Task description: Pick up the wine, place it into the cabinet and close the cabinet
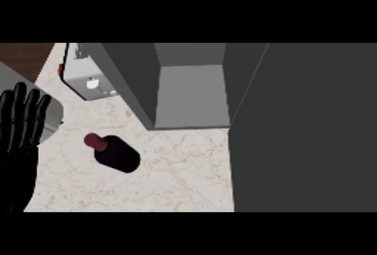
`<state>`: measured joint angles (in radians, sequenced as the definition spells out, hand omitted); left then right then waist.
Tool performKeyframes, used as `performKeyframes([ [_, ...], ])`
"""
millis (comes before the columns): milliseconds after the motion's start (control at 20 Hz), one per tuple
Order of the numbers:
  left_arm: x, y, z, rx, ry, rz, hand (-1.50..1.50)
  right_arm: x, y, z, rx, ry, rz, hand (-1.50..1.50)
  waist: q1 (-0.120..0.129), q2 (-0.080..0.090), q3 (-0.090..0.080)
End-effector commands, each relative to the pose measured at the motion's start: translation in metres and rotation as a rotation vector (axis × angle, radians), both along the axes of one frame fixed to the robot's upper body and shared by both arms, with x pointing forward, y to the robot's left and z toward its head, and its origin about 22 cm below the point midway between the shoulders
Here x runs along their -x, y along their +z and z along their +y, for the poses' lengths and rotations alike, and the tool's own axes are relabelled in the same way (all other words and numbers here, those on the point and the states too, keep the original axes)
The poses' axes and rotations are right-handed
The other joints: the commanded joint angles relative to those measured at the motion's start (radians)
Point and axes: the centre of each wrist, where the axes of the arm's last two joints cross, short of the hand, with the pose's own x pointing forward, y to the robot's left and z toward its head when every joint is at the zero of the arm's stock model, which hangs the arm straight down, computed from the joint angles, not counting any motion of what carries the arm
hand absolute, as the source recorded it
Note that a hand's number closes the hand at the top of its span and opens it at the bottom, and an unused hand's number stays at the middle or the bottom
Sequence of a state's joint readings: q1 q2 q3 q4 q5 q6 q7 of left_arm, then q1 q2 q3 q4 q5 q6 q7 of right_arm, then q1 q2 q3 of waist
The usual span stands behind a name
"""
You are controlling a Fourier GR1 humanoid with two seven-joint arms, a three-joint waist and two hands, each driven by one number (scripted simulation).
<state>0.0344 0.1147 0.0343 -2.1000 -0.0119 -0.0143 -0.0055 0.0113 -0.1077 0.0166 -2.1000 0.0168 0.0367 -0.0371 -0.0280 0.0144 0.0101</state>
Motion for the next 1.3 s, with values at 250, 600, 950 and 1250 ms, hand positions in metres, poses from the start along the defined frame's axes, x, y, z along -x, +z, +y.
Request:
performKeyframes([
  [250, 0.004, -0.007, -0.033, -0.003, -0.731, 0.000, -1.50, 0.019, -0.006, 0.003, -0.064, 0.065, 0.043, -1.50, -0.004, -0.018, -0.012],
  [600, 0.038, -0.025, -0.030, 0.219, -0.927, 0.270, -1.50, 0.052, 0.019, -0.004, -0.036, 0.266, 0.191, -1.50, 0.022, -0.018, -0.011],
  [950, 0.057, 0.010, -0.011, 0.223, -0.949, 0.274, -1.50, 0.060, 0.047, 0.011, -0.028, 0.263, 0.201, -1.50, 0.032, -0.015, -0.011],
  [1250, 0.072, 0.038, -0.014, 0.227, -0.935, 0.270, -1.50, 0.074, 0.062, 0.003, -0.030, 0.263, 0.194, -1.50, 0.031, -0.016, -0.010],
])
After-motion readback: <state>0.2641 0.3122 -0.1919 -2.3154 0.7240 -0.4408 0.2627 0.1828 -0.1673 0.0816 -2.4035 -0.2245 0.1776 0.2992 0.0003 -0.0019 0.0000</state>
